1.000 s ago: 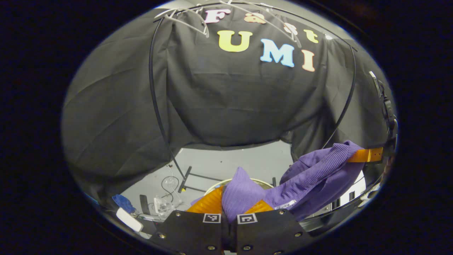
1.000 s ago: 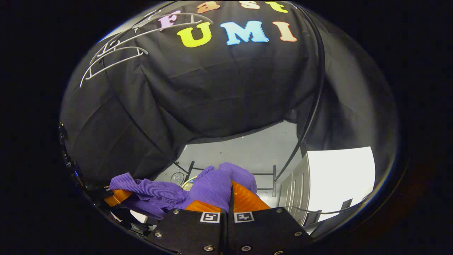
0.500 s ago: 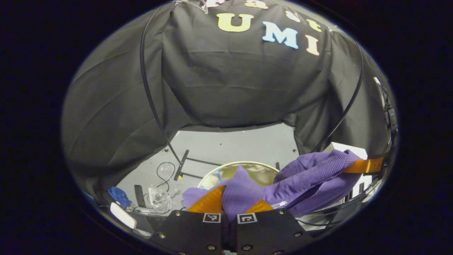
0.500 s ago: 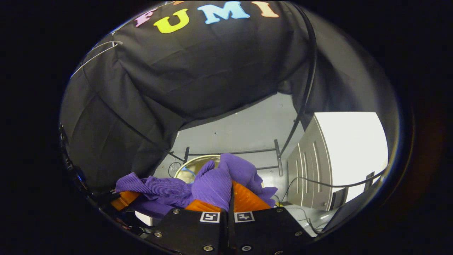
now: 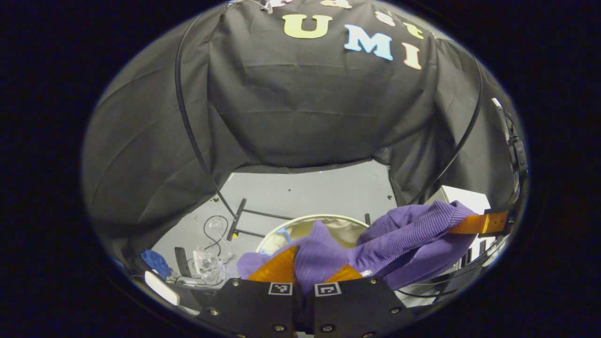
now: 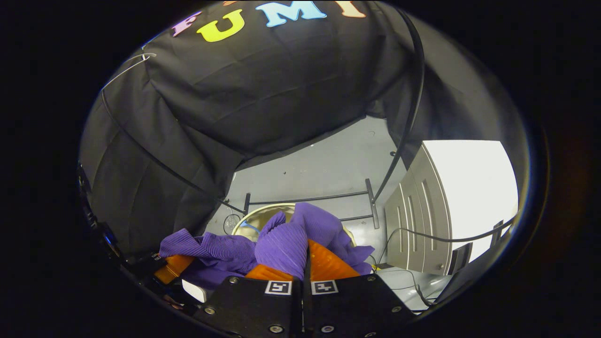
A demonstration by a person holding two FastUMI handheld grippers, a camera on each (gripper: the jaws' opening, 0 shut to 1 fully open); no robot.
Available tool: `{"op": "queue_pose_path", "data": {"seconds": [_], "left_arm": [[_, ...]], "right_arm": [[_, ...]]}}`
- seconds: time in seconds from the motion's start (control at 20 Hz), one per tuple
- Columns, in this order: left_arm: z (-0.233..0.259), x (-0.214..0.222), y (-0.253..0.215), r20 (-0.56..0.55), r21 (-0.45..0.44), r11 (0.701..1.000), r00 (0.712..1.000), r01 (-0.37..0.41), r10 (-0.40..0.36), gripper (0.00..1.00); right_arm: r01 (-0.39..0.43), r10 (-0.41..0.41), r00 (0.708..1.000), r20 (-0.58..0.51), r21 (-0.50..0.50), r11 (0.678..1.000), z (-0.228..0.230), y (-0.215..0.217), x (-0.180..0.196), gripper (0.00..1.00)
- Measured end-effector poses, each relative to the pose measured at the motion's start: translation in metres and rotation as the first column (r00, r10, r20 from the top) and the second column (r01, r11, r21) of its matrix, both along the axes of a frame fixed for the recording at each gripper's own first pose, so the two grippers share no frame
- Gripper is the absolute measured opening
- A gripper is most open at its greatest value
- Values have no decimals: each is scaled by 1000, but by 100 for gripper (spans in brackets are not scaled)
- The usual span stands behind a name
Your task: Grasp the clothes on the hanger with both hands and then place them into the laundry hamper below.
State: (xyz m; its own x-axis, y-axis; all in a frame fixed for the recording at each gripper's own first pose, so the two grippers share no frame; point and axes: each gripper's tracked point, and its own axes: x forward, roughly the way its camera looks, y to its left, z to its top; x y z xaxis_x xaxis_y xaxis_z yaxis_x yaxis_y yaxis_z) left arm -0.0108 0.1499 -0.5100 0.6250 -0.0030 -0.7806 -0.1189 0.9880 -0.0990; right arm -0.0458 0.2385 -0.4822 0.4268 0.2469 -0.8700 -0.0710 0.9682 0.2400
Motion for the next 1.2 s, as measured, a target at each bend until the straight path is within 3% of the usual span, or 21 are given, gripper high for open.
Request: {"op": "queue_pose_path", "data": {"seconds": [0.5, 0.55, 0.75, 0.8, 0.85, 0.9, 0.95, 1.0, 1.05, 1.1, 1.2], "left_arm": [[-2, -4, 7, -12, 20, 1000, 1000, 14, -14, 3], [-3, -4, 8, -14, 26, 1000, 1000, 12, -12, 8], [-12, -9, 8, -38, 35, 999, 999, -1, 3, 11], [-14, -8, 9, -41, 49, 999, 999, -3, 5, 13], [-14, -11, 12, -39, 66, 998, 999, -3, 6, 25], [-10, -9, 13, -32, 80, 997, 999, -4, 6, 26], [-6, -8, 11, -22, 83, 997, 1000, -1, 3, 41], [-3, -7, 9, -17, 78, 997, 1000, 2, 0, 48], [-2, -7, 7, -13, 77, 997, 1000, 3, -2, 55], [0, -6, 6, -10, 74, 997, 1000, 6, -5, 55], [7, -3, 4, 8, 75, 997, 1000, 7, -8, 83]], "right_arm": [[9, -10, 1000, -24, -22, 1000, 2, -7, 13, 6], [17, -17, 1000, -23, -16, 1000, 1, -9, 15, 8], [27, -28, 999, -28, -15, 1000, 2, -14, 6, 17], [26, -26, 999, -30, -10, 1000, 2, -12, 5, 28], [20, -21, 999, -30, -5, 1000, 5, -11, 5, 43], [18, -18, 1000, -26, -9, 1000, 7, -13, 4, 58], [19, -19, 1000, -17, -16, 1000, 10, -17, 5, 73], [22, -22, 1000, -10, -23, 1000, 14, -21, 6, 84], [27, -27, 1000, -3, -28, 999, 17, -24, 5, 89], [32, -32, 999, 3, -34, 999, 20, -27, 3, 92], [39, -38, 999, 23, -41, 998, 30, -33, 3, 96]]}}
